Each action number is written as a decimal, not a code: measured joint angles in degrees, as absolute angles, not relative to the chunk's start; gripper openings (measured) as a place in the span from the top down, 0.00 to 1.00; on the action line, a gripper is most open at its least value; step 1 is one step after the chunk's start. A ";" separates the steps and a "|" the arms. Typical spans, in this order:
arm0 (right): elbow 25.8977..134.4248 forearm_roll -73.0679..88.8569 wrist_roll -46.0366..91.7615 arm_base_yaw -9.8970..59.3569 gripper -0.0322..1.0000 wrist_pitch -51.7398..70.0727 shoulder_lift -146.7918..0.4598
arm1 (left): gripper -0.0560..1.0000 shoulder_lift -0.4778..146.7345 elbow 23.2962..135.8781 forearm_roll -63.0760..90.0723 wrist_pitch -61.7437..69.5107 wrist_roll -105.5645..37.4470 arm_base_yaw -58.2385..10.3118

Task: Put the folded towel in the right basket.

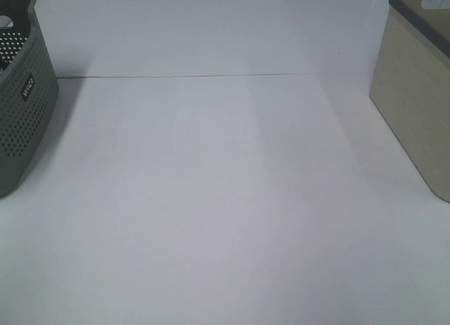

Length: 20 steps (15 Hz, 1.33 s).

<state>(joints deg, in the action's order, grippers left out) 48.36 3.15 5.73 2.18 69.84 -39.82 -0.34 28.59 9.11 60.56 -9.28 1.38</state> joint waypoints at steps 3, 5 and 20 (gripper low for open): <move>37.64 3.15 5.73 2.18 0.05 69.96 -25.27 | 0.95 -0.34 28.59 9.11 60.56 -9.28 1.38; 33.58 3.15 5.73 2.18 0.05 70.02 -17.76 | 0.95 -0.34 28.59 9.11 60.56 -9.28 1.38; 26.24 2.75 5.73 2.18 0.05 63.71 0.23 | 0.95 -0.34 28.59 9.11 60.56 -9.28 1.38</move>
